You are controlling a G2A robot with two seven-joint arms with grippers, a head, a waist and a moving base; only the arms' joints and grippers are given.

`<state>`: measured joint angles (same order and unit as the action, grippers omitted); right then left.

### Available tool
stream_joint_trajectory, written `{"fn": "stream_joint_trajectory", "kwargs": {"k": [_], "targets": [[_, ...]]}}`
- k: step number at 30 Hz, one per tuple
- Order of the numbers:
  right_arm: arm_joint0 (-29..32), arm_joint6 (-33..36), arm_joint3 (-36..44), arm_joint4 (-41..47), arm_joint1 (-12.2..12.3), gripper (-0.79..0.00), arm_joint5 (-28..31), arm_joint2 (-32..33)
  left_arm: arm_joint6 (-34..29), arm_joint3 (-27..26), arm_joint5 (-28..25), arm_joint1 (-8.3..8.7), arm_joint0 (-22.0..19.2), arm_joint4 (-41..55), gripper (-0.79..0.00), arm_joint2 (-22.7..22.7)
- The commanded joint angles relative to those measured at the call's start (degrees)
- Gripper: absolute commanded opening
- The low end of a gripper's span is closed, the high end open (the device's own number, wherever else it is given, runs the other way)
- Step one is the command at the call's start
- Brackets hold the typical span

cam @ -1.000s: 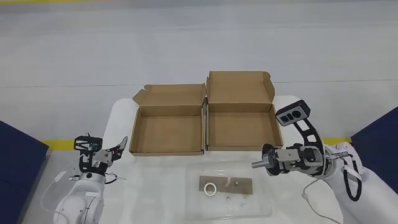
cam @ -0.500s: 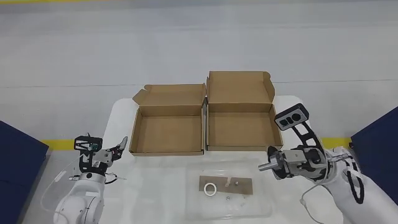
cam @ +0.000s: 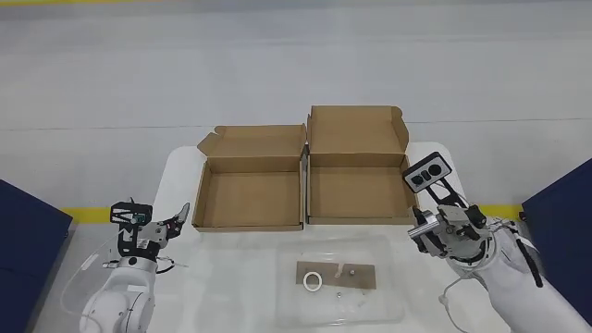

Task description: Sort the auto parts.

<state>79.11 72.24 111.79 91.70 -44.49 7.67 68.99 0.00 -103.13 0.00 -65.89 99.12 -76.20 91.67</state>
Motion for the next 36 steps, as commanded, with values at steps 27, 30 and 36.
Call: {"fn": "stream_joint_trajectory", "kwargs": {"k": [27,30,36], "targets": [[0.96,-0.74,0.85,5.2,-2.95,-0.785,-3.55,1.85,0.0,0.0,0.0,0.0,0.0,0.0,0.0,0.0],[1.51,-3.55,1.73,6.02,-3.41,-0.785,-4.15,1.77,0.0,0.0,0.0,0.0,0.0,0.0,0.0,0.0],[2.34,-6.86,1.92,8.86,-4.43,-0.785,-5.79,1.84,0.0,0.0,0.0,0.0,0.0,0.0,0.0,0.0]]}}
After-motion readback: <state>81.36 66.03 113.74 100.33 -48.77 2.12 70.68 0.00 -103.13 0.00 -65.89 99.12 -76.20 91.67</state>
